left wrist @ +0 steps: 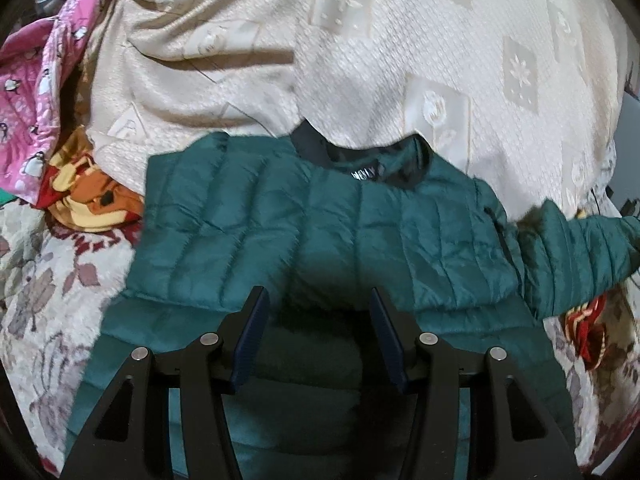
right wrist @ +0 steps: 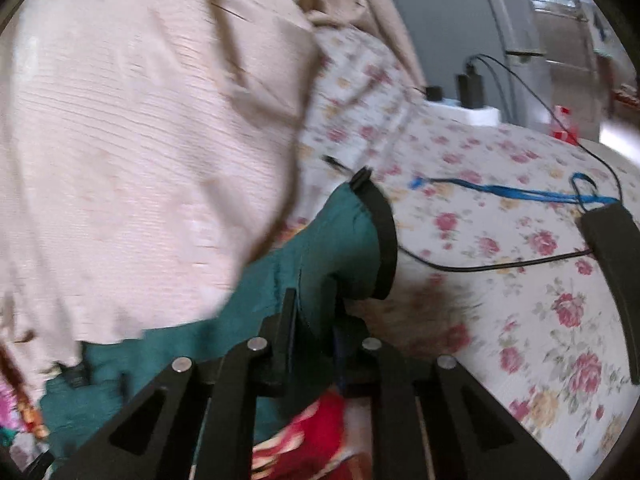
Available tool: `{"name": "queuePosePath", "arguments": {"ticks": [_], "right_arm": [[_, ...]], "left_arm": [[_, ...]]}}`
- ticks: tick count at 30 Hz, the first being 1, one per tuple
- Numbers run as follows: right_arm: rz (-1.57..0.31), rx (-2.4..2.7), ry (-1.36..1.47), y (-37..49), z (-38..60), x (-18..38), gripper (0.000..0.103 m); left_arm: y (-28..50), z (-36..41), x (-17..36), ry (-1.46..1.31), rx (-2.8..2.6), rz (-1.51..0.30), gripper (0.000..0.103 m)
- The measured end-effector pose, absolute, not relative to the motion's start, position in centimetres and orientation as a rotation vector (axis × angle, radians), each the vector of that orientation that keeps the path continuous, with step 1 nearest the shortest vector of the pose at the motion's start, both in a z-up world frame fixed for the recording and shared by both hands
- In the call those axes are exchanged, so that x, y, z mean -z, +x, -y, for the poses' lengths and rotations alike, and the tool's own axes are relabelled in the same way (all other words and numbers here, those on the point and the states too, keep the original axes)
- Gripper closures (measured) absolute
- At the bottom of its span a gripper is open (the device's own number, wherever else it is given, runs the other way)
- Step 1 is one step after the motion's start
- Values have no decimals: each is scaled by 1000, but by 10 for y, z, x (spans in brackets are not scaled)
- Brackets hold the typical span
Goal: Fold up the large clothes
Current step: 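Lift the sleeve with the right tool and carry it across the jacket body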
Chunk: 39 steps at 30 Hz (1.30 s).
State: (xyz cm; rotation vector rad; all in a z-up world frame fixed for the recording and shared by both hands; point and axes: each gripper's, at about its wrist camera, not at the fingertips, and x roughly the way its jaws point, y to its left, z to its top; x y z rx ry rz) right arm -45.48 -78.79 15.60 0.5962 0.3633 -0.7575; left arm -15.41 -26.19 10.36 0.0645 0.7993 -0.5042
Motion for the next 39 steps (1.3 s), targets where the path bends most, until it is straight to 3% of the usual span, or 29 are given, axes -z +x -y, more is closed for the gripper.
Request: {"name": "queuePosePath", "arguments": {"ticks": [6,18,39], "right_arm": [[-337,613,529,-435,740,-182,90],[-460,351,388,-352,635,-185,91],[-762,37,360,-197,492,-85,91]], "left_arm": [[-142,253,-110,95,437,-796,73],[-131,229,-111,120,362,-790,73],[-116,199,-104,18,348,-833,73]]}}
